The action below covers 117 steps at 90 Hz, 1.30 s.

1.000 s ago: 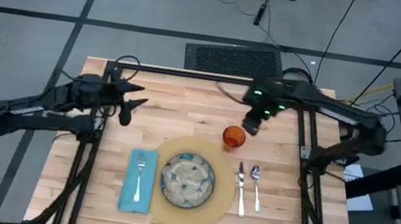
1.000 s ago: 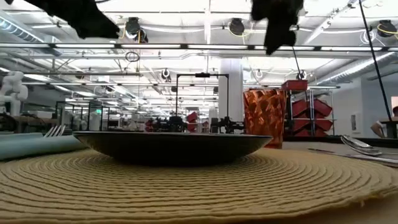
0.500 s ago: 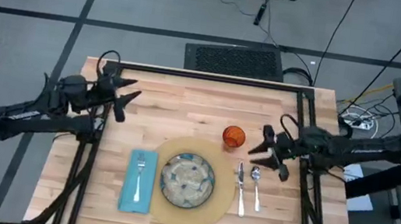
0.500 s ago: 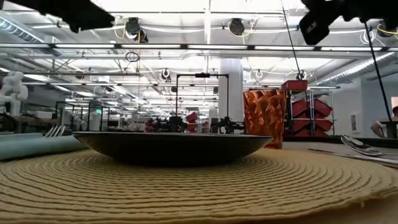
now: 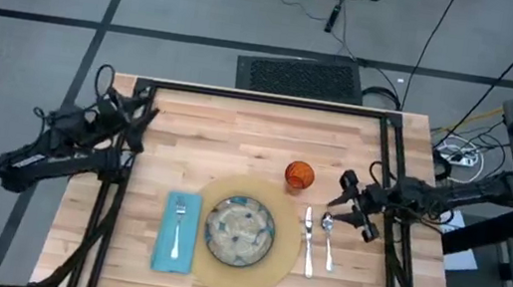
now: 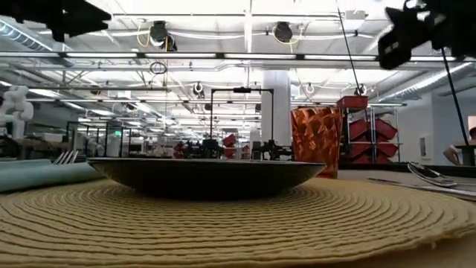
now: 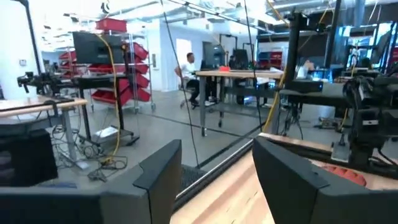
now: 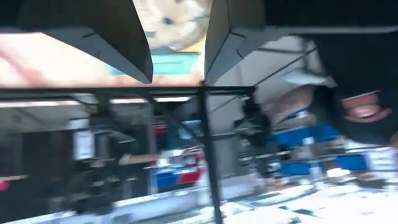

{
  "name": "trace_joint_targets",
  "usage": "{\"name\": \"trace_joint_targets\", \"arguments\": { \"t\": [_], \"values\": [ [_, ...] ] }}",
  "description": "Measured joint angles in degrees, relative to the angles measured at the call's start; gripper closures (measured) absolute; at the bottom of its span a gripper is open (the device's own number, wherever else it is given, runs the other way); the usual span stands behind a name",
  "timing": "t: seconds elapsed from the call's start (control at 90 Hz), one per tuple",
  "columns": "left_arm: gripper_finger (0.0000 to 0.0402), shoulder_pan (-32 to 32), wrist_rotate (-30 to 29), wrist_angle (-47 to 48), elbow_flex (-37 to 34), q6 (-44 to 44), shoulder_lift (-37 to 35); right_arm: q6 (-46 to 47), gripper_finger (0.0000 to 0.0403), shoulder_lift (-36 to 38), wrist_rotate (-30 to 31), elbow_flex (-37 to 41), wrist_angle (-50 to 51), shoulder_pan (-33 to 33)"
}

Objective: Set table place
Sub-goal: Return to Home Position

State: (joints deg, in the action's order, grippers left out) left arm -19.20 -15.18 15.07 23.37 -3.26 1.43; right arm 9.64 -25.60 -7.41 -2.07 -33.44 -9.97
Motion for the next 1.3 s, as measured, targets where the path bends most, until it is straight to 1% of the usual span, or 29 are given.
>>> {"name": "trace_joint_targets", "arguments": {
  "t": [0.133, 0.189, 0.278, 0.356, 0.433, 0.522, 0.633, 0.744, 0.811, 0.911, 0.967, 1.044, 1.122, 1.222, 1.3],
  "values": [
    [0.0217, 0.0, 0.0, 5.0, -2.2, 4.9, -0.2, 2.0, 0.0264, 0.7, -0.4, 1.4, -0.7, 0.2],
    [0.0217, 0.0, 1.8, 4.1, -4.1, 5.8, -0.1, 2.1, 0.0264, 0.7, -0.5, 1.4, -0.5, -0.2],
    [0.0217, 0.1, 8.3, -0.2, -7.2, 4.6, -0.1, 1.6, 0.0264, 0.7, -1.3, 1.3, 0.8, -0.7],
    [0.0217, 0.1, 11.9, -4.6, -10.5, 4.9, -0.1, 1.5, 0.0264, 0.7, -1.2, 1.3, 1.6, -0.6],
    [0.0217, 0.4, 15.1, -10.8, -14.0, 5.5, -0.1, 1.5, 0.0264, 0.7, -0.2, 1.3, 1.8, -0.6],
    [0.0217, 1.5, 15.6, -17.9, -17.6, 7.3, -0.1, 1.3, 0.0264, 0.7, 0.4, 1.3, 1.5, -0.7],
    [0.0217, 4.4, 15.9, -21.7, -20.4, 10.0, -0.1, 0.6, 0.0264, 0.7, 1.3, 1.3, 0.7, -0.7],
    [0.0217, 9.8, 16.8, -23.7, -22.4, 10.5, -0.1, 0.1, 0.0264, 0.6, 1.5, 1.3, 0.2, -0.6],
    [0.0217, 13.5, 15.4, -24.2, -22.9, 8.7, -0.1, 0.1, 0.0264, 0.1, 1.5, 1.3, 0.2, -0.6],
    [0.0217, 18.0, 10.0, -24.8, -22.9, 3.7, -0.1, 0.2, 0.0264, -1.2, 1.4, 1.3, 0.3, -0.6],
    [0.0217, 19.6, 6.5, -23.5, -22.9, 1.0, 0.0, 0.2, 0.0264, -1.8, 1.8, 1.3, 0.2, -0.6],
    [0.0217, 20.5, 2.8, -20.2, -22.9, -1.2, -0.1, -0.9, 0.0264, -2.5, 4.2, 1.3, 0.3, -0.5],
    [0.0217, 20.5, 1.5, -17.8, -22.9, -1.4, -0.1, -2.5, 0.0264, -2.9, 4.8, 1.3, 1.0, -0.3],
    [0.0217, 20.5, 1.1, -17.8, -22.9, -1.6, -0.1, -3.4, 0.0264, -3.0, 4.9, 1.3, 2.1, 0.3],
    [0.0217, 20.5, -1.2, -18.0, -22.9, -1.7, -0.4, -4.6, 0.0264, -2.9, 6.7, 1.3, 1.9, 1.1]
  ]
}}
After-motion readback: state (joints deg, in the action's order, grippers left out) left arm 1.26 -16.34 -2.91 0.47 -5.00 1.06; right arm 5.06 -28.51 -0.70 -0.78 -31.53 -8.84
